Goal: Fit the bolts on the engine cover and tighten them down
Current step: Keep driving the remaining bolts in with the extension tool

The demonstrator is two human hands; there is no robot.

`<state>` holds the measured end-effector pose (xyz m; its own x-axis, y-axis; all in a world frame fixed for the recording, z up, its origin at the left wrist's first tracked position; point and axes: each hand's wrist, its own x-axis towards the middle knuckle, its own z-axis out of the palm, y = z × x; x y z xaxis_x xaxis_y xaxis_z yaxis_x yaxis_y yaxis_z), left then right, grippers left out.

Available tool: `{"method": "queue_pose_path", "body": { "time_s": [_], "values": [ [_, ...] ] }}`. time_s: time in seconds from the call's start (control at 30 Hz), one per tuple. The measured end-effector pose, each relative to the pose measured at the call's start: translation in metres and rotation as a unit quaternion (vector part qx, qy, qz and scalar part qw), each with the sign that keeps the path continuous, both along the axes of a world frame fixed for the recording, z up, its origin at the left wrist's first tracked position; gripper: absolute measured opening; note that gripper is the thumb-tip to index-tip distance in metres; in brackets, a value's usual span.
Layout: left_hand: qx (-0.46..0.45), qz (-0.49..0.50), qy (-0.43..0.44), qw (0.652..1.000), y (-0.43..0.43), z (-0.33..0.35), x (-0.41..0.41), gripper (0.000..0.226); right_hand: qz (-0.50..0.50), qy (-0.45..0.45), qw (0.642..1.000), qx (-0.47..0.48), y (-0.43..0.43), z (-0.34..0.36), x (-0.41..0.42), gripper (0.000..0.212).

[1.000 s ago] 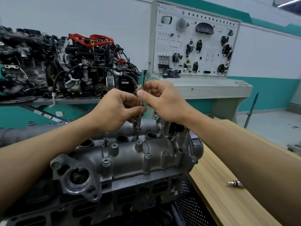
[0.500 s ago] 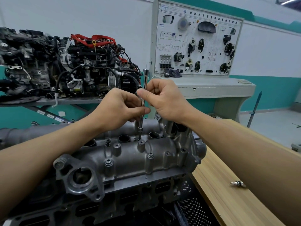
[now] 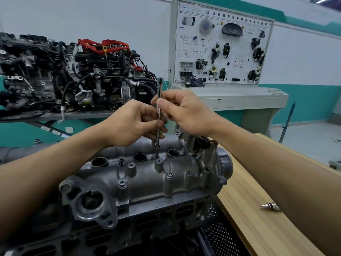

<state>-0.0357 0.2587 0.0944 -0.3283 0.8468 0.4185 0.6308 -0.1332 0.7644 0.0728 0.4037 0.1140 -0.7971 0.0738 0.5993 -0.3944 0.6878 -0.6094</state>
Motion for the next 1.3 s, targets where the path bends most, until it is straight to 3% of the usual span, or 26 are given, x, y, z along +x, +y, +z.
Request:
{"method": "queue_pose_path", "body": {
  "time_s": [0.1,0.23,0.37,0.47,0.57,0.67,0.8,1.0,1.13,1.3],
  "values": [
    [-0.005,-0.005,0.010,1.000,-0.002,-0.001,0.001,0.012,-0.038,0.020,0.999,0.027,-0.005,0.000,0.002,0.022],
    [0.003,-0.025,0.024,0.999,0.000,-0.006,0.006,0.018,-0.126,0.086,0.988,-0.003,-0.011,-0.007,-0.001,0.028],
    [0.020,0.019,0.045,0.999,0.005,-0.009,0.007,0.012,-0.203,0.113,0.972,-0.021,-0.013,-0.009,-0.001,0.033],
    [0.043,0.047,0.037,0.997,0.005,-0.009,0.004,0.023,-0.168,0.070,0.983,-0.019,-0.012,-0.006,-0.001,0.029],
    [0.019,0.030,0.042,0.998,0.004,-0.007,0.003,0.016,-0.059,0.013,0.998,-0.019,-0.008,-0.002,0.003,0.017],
    [-0.007,0.017,0.056,0.998,0.003,-0.004,0.004,0.013,-0.018,-0.012,1.000,-0.014,-0.001,0.000,0.009,0.024],
    [-0.022,0.008,0.089,0.996,0.001,-0.002,0.007,0.013,-0.081,0.050,0.995,0.013,-0.007,-0.005,0.003,0.036],
    [0.034,0.068,0.083,0.994,0.003,-0.008,0.007,0.011,-0.160,0.151,0.975,-0.009,-0.015,-0.015,-0.009,0.039],
    [0.073,0.099,0.087,0.989,0.004,-0.008,0.006,0.025,-0.199,0.180,0.963,-0.024,-0.020,-0.018,-0.013,0.036],
    [0.056,0.076,0.038,0.995,0.004,-0.007,0.006,0.008,-0.230,0.191,0.954,-0.017,-0.023,-0.016,-0.017,0.038]
  ]
}}
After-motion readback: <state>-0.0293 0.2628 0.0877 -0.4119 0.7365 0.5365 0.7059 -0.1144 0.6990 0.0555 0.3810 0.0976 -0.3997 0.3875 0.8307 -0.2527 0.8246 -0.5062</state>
